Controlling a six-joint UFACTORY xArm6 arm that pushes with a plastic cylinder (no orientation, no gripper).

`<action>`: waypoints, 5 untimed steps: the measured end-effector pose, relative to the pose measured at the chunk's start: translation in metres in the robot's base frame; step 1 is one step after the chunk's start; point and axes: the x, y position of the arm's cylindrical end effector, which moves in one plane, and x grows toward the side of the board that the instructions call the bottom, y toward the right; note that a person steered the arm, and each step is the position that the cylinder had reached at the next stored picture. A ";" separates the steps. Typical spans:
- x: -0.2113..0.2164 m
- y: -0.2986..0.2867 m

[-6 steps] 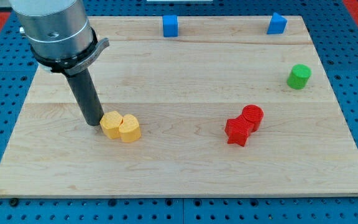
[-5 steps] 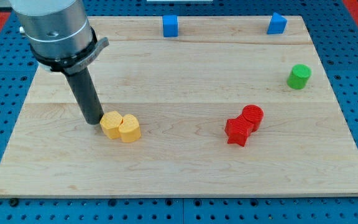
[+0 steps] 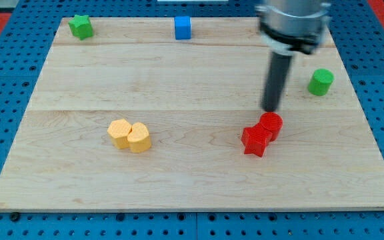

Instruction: Push your arm closer to the green circle

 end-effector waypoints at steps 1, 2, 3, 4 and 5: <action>0.000 0.080; -0.031 0.112; -0.059 0.106; -0.070 0.074; -0.066 0.069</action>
